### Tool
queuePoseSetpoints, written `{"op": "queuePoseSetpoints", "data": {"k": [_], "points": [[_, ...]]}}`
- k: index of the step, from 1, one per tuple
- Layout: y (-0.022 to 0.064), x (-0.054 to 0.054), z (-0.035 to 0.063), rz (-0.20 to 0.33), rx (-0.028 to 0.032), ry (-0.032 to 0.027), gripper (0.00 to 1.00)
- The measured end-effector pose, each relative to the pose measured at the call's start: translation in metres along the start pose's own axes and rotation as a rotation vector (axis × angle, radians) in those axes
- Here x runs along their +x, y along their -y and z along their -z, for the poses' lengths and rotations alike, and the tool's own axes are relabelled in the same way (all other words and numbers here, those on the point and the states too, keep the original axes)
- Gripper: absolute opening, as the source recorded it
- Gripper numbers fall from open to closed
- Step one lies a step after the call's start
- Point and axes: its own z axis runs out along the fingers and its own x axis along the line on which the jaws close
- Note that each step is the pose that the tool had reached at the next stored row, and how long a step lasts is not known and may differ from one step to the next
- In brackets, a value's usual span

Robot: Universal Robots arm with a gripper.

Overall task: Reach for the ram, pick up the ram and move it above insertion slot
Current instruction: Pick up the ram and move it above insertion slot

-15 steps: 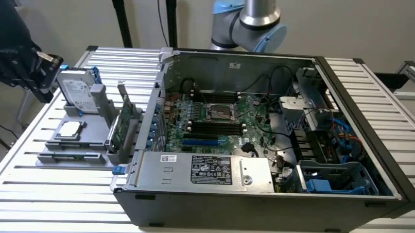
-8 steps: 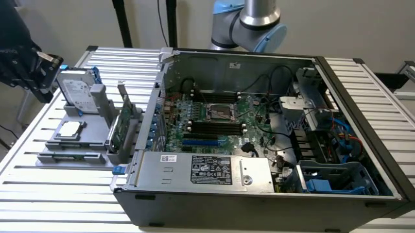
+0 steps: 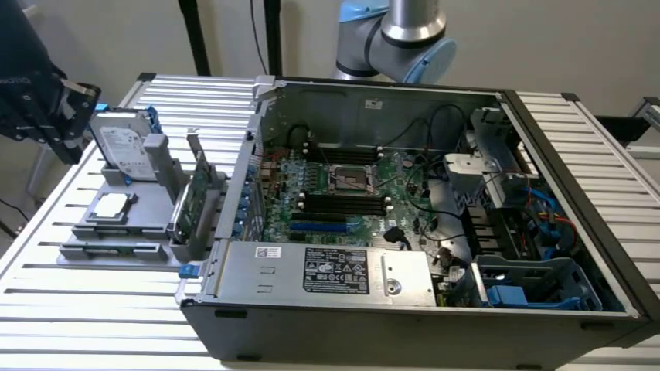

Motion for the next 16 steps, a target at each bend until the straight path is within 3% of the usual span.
{"op": "queuePoseSetpoints", "data": {"k": [16], "points": [[0.0000,0.0000,-0.0003,0.291,-0.0001,-0.0219,0.11]]}}
